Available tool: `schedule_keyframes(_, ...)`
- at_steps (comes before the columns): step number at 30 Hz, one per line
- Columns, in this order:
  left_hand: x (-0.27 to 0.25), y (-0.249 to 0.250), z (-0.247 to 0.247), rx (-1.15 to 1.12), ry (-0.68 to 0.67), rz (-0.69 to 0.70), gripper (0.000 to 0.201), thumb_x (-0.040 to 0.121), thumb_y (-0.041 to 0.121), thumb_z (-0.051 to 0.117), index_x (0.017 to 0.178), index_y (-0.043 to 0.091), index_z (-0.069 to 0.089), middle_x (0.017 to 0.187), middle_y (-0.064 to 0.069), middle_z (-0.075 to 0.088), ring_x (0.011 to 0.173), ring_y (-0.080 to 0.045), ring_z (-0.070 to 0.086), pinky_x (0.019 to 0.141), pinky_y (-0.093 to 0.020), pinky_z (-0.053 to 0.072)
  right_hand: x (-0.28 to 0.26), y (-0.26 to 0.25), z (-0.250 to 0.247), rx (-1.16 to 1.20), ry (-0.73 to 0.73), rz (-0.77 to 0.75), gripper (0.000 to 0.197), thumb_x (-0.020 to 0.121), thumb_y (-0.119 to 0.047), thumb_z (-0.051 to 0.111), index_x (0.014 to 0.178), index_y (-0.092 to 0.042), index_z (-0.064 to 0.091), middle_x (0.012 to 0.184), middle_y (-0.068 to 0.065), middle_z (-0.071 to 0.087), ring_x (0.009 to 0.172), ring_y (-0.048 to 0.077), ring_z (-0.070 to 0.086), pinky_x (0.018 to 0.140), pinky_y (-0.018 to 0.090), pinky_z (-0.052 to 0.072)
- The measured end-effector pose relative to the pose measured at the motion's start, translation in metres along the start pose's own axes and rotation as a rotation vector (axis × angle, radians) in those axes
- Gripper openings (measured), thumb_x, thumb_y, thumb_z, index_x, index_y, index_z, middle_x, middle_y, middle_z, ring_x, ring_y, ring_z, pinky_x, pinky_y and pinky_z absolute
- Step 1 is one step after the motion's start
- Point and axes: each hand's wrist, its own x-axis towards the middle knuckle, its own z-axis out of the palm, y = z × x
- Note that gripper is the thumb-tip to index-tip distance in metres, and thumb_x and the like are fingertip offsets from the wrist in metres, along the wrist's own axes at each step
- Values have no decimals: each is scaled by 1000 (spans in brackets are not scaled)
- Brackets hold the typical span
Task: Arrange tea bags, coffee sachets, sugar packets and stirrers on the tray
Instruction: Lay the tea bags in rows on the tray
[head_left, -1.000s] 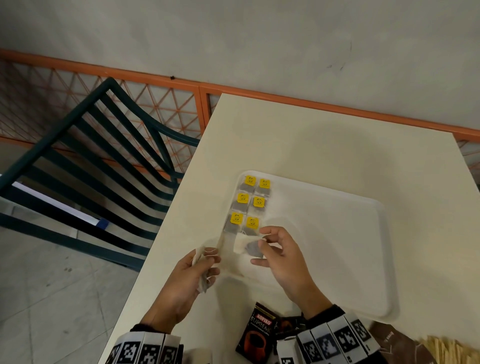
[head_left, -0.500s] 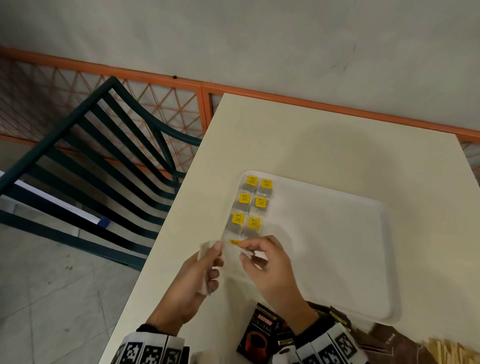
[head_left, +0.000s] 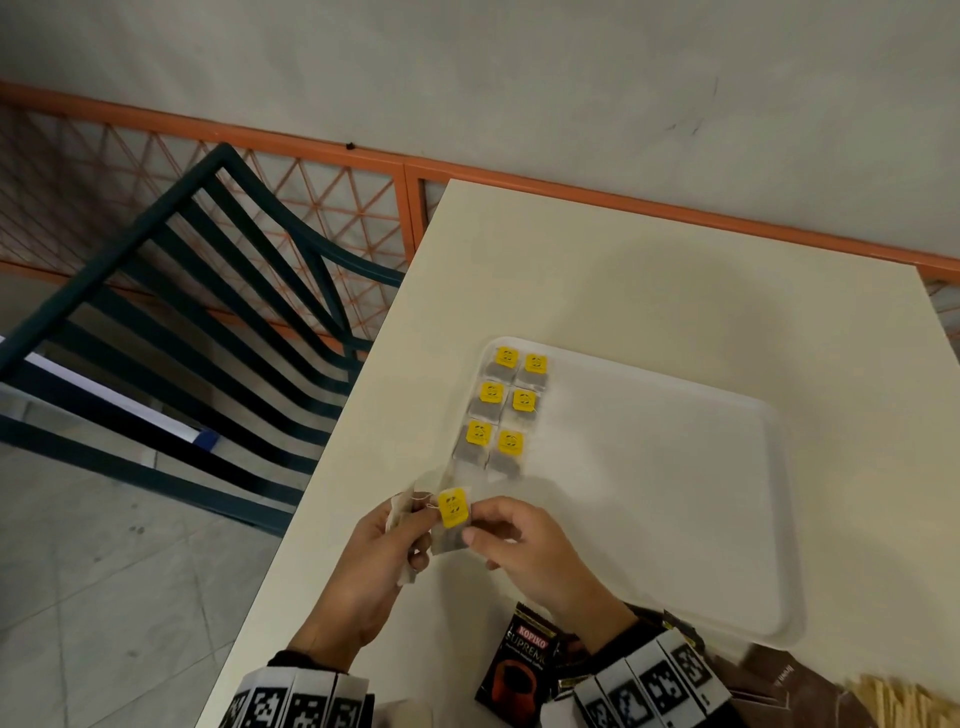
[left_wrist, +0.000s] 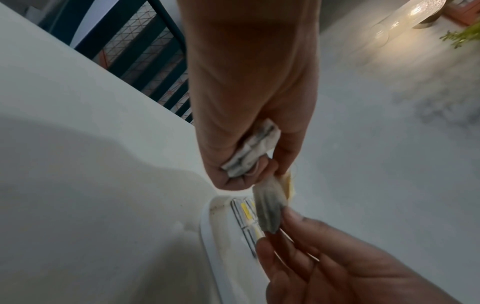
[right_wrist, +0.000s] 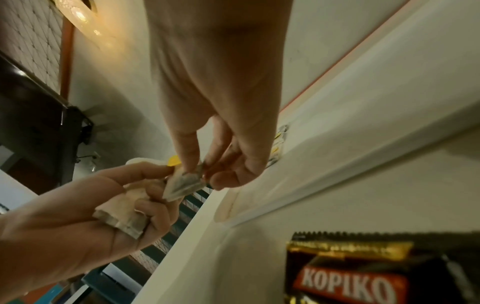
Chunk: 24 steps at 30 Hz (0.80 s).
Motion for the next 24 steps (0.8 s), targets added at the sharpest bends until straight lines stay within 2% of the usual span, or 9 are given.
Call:
schedule_keyframes(3, 3, -2, -3, -13, 20, -9, 12, 88, 4, 55, 94, 8, 65, 70, -7, 45, 59, -12, 40, 50, -22, 35, 5, 0, 2, -26, 18, 30, 11, 85, -8, 63, 84, -19, 63, 78, 2, 64, 69, 13, 56, 58, 19, 47)
schedule_keyframes(7, 5, -3, -9, -82, 56, -56, 21, 88, 4, 55, 108, 9, 59, 90, -14, 55, 62, -13, 44, 47, -19, 41, 19, 2, 3, 47, 141, 171, 5, 85, -7, 62, 88, -11, 62, 70, 1, 61, 61, 11, 57, 52, 17, 48)
schedule_keyframes(10, 7, -3, -14, -232, 84, -105, 14, 90, 4, 48, 102, 11, 49, 96, -17, 63, 55, -13, 45, 41, -18, 41, 31, 1, 3, 88, 185, 238, 8, 85, -3, 60, 81, -10, 60, 63, 3, 59, 54, 13, 55, 48, 16, 47)
schedule_keyframes(12, 6, -2, -16, -318, 72, -127, 8, 93, 7, 41, 97, 11, 46, 95, -20, 65, 51, -14, 46, 39, -18, 40, 39, 3, 4, 33, 205, 241, 16, 84, -3, 61, 72, -13, 60, 62, 4, 59, 54, 15, 56, 52, 20, 50)
schedule_keyframes(15, 4, 0, -17, -299, 43, -132, 12, 95, 14, 41, 95, 9, 52, 93, -18, 65, 54, -16, 46, 41, -18, 40, 45, 5, 7, -39, 234, 232, 26, 83, -3, 62, 61, -17, 57, 62, 8, 61, 55, 20, 58, 64, 32, 56)
schedule_keyframes(17, 3, 0, -15, -271, 26, -126, 16, 96, 16, 42, 98, 7, 55, 92, -16, 64, 53, -15, 47, 42, -19, 39, 47, 6, 8, -69, 266, 219, 27, 80, -4, 63, 59, -18, 54, 59, 8, 60, 56, 24, 58, 70, 40, 56)
schedule_keyframes(19, 3, 1, -14, -254, 13, -128, 19, 95, 16, 42, 101, 7, 57, 90, -15, 63, 52, -14, 49, 42, -19, 39, 48, 7, 10, -78, 301, 208, 26, 79, -4, 65, 61, -17, 52, 57, 8, 60, 56, 25, 58, 71, 44, 56)
schedule_keyframes(22, 1, 1, -10, -209, -24, -133, 23, 96, 18, 41, 106, 9, 60, 90, -13, 60, 55, -15, 48, 44, -19, 40, 48, 9, 11, -64, 345, 190, 24, 79, -5, 65, 67, -17, 50, 64, 8, 61, 53, 22, 56, 67, 42, 55)
schedule_keyframes(24, 0, 2, -7, -166, -53, -134, 25, 96, 18, 41, 108, 11, 61, 88, -12, 57, 57, -14, 47, 45, -19, 39, 45, 10, 10, -123, 372, 134, 23, 81, -11, 66, 69, -20, 49, 66, 2, 59, 57, 17, 54, 66, 34, 51)
